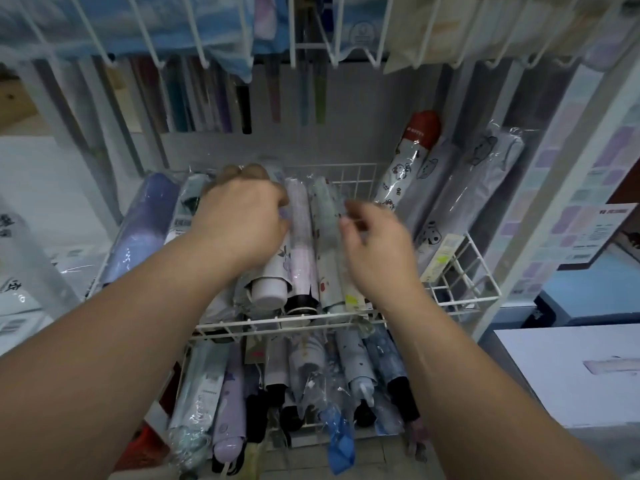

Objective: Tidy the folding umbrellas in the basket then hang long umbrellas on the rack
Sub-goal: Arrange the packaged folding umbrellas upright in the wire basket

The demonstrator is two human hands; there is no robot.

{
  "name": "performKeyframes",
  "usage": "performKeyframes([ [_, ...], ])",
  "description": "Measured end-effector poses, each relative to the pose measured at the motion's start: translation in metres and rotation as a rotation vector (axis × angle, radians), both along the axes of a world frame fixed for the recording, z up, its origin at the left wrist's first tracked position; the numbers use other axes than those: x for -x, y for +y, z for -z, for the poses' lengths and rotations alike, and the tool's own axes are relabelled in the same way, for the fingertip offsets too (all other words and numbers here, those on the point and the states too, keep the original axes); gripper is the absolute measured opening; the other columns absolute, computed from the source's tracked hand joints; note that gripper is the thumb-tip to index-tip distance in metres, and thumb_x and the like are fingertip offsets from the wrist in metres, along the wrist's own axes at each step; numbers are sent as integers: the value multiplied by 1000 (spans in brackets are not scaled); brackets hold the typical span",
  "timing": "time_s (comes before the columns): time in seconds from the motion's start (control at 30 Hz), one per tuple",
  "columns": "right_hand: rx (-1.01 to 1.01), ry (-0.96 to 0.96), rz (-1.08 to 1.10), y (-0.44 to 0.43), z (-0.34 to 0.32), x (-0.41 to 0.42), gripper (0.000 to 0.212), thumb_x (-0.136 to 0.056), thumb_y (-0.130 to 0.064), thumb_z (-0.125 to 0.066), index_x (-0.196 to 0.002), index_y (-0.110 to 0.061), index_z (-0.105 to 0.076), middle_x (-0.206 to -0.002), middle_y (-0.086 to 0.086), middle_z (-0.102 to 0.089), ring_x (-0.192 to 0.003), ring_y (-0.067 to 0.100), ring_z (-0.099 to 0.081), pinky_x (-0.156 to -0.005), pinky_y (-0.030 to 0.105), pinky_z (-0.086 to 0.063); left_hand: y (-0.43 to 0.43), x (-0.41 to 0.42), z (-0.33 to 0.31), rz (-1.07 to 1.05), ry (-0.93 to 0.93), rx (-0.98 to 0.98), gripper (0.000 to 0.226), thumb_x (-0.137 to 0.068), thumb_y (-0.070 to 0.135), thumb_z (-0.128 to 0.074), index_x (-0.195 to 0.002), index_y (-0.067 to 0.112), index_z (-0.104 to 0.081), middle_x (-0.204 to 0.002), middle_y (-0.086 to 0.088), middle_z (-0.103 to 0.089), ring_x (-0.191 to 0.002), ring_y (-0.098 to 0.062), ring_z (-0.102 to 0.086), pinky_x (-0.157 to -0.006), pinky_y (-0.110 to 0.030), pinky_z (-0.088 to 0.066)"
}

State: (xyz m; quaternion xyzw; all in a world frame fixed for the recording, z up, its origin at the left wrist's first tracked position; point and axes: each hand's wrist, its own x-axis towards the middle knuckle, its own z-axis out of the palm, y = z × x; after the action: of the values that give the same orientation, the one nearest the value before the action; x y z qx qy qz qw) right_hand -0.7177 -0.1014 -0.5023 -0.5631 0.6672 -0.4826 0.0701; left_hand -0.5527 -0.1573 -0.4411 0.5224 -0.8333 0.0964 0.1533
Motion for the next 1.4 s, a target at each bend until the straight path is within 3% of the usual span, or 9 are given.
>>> performKeyframes([
  [0.17,151,-25,431,22,6,52,53,-92,-28,-65,-141,-10,-52,-141,14,-45,-131,33,-39,-111,42,-33,12,40,-7,74,-101,-35,31,-90,34,-62,-118,22,-68,-127,-8,-59,-120,-34,-52,-96,-46,-49],
  [0.37,86,-213,350,27,13,74,79,-92,-20,-66,-157,-18,-22,-157,14,-26,-145,29,-29,-116,34,-27,28,84,-9,141,-297,-148,31,-92,30,-58,-122,26,-65,-126,-6,-65,-115,-29,-61,-93,-40,-52],
  [0.53,121,-283,359,23,11,88,71,-90,-15,-64,-148,-36,-28,-145,1,-47,-118,25,-58,-93,36,-50,25,117,-5,279,306,-358,45,-94,36,-63,-138,33,-56,-132,-2,-64,-122,-23,-59,-102,-32,-47],
  [0.73,175,-291,337,20,9,95,70,-93,-21,-62,-150,-41,-28,-121,-3,-50,-94,8,-55,-77,19,-41,21,173,24,432,927,-770,49,-101,15,-56,-147,29,-45,-115,-13,-68,-91,-15,-65,-81,-19,-51],
  [0.87,45,-224,229,20,12,97,80,-98,-19,-50,-155,-51,-3,-108,2,-56,-80,12,-56,-59,16,-37,16,182,41,432,1028,-824,61,-86,23,-61,-143,38,-46,-120,-5,-71,-107,-20,-70,-100,-41,-54],
  [0.93,23,-213,156,19,9,96,80,-98,-14,-47,-154,-53,-5,-117,7,-63,-87,11,-59,-66,21,-43,15,179,43,406,1080,-815,59,-88,15,-60,-141,38,-48,-123,-2,-70,-109,-19,-69,-100,-40,-54],
  [1.1,124,-157,0,4,-22,87,76,-94,-10,-52,-154,-46,-22,-144,0,-53,-111,7,-61,-89,16,-47,9,163,17,361,1326,-694,47,-98,6,-59,-138,28,-51,-104,-5,-76,-84,-15,-75,-68,-29,-59],
  [1.2,119,-267,-105,-16,-39,79,74,-88,-23,-62,-151,-37,-25,-135,-2,-62,-112,14,-66,-97,33,-54,-4,149,-5,252,1474,-602,44,-97,9,-59,-133,32,-49,-104,-5,-74,-79,-21,-73,-59,-30,-58],
  [1.4,-157,-182,-195,-22,-31,45,56,-87,-34,-70,-138,-26,-50,-121,2,-69,-108,21,-66,-93,39,-55,-21,100,-5,76,1058,-553,45,-93,5,-59,-136,16,-53,-117,-14,-69,-94,-31,-69,-71,-37,-57],
])
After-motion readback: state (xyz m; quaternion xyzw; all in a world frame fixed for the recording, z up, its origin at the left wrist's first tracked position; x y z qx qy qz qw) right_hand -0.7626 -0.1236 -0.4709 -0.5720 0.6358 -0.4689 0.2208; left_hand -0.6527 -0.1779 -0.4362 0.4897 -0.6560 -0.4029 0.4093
